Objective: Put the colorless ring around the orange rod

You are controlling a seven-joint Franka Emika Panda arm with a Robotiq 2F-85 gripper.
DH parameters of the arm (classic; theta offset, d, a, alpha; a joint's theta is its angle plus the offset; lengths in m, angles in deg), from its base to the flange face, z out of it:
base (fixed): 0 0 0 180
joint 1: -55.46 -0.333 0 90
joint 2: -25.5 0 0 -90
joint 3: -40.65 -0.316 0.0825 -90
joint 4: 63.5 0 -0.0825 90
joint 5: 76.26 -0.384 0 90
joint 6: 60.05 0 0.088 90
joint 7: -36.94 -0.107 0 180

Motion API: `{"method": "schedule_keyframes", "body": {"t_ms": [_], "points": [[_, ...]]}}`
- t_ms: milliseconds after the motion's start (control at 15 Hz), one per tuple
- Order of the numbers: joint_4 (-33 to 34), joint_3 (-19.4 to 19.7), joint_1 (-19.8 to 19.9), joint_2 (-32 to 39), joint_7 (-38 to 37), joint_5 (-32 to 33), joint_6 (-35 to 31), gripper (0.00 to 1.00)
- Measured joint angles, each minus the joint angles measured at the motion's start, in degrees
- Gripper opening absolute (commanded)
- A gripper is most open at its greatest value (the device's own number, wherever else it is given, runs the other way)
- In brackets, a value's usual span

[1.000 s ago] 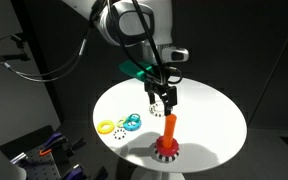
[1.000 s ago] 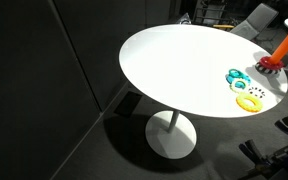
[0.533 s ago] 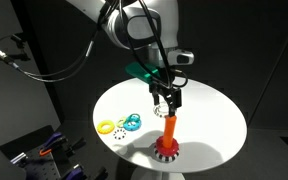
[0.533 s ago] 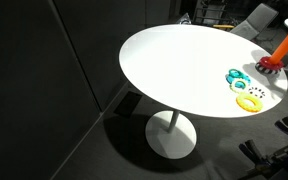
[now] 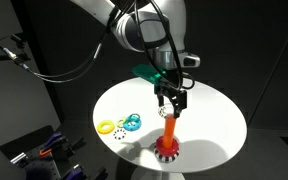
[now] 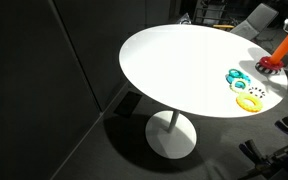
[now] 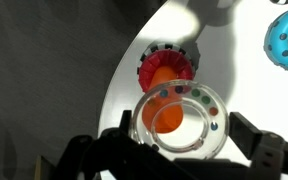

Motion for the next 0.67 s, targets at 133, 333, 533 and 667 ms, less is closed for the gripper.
{"method": "schedule_keyframes", "body": {"t_ms": [133,333,533,667], "points": [[0.82,0.0,0.25,0.75,0.0,-0.18,0.87,0.7],[2.04,0.0,0.71,1.61,0.0,-0.24,2.29,0.7],[2.8,0.01,1.17,2.38,0.0,-0.3,3.58,0.7],[3.24,0.01,1.44,2.81,0.0,-0.43,4.15,0.7]]}}
